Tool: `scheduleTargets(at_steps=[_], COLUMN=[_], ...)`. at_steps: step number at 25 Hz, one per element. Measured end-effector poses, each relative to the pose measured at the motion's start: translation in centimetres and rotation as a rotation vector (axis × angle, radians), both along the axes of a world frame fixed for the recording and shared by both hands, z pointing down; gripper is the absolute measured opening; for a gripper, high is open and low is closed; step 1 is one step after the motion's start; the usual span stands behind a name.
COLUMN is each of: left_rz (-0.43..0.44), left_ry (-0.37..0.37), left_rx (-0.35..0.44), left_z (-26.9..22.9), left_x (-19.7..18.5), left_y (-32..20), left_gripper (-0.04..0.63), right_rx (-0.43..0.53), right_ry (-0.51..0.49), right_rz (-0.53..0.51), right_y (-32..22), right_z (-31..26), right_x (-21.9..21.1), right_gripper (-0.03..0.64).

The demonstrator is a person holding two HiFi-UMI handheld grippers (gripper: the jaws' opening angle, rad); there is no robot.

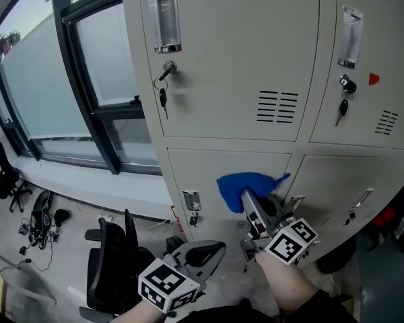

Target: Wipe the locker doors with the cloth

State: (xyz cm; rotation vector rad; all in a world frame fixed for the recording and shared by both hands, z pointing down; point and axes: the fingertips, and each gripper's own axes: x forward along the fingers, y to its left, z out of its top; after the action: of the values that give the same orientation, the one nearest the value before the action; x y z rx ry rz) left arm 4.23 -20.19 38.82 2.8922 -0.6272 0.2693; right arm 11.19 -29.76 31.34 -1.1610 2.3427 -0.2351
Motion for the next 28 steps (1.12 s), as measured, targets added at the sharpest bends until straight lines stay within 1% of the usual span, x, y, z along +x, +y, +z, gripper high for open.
scheduleTargets(at_steps=[5,7,10,12,16,22,26,28], left_rz=[-0.020,-0.026,-0.035,-0.039,-0.036,-0.030,-0.019,-0.008], left_ry=[-0.022,-0.028,-0.044,-0.051,-0.052,-0.060,-0.061,-0.060], left_rx=[-0.021,-0.027,-0.041,-0.048,-0.060,-0.071,-0.068,-0.070], left_z=[1.0,1.4,2.0,2.2,2.1,2.5,2.6,2.6], left_x=[-0.7,-0.8,-0.9,-0.9,-0.9,-0.7,-0.5,-0.3], left_y=[-0.5,-0.8,-1.1,-1.1,-0.9,-0.8,-0.6,-0.4], left_gripper=[0.006,0.006,0.006,0.006,0.006,0.006,0.006,0.006], right_rx=[-0.117,-0.155,-0.218,-0.271,-0.382,-0.485,-0.552,-0.605], right_ry=[-0.007,0.021,0.090,0.102,0.087,0.090,0.062,0.029], right_rz=[0.001,0.016,0.044,0.052,0.063,0.090,0.101,0.103], right_y=[-0.2,-0.3,-0.4,-0.3,-0.3,-0.2,-0.3,-0.1], right_z=[7.7,10.6,15.0,18.0,22.9,27.8,30.4,31.5], right_x=[0.4,0.4,0.3,0.4,0.9,1.7,1.8,2.0], right_gripper=[0.048,0.048,0.048,0.048,0.049,0.048,0.048,0.049])
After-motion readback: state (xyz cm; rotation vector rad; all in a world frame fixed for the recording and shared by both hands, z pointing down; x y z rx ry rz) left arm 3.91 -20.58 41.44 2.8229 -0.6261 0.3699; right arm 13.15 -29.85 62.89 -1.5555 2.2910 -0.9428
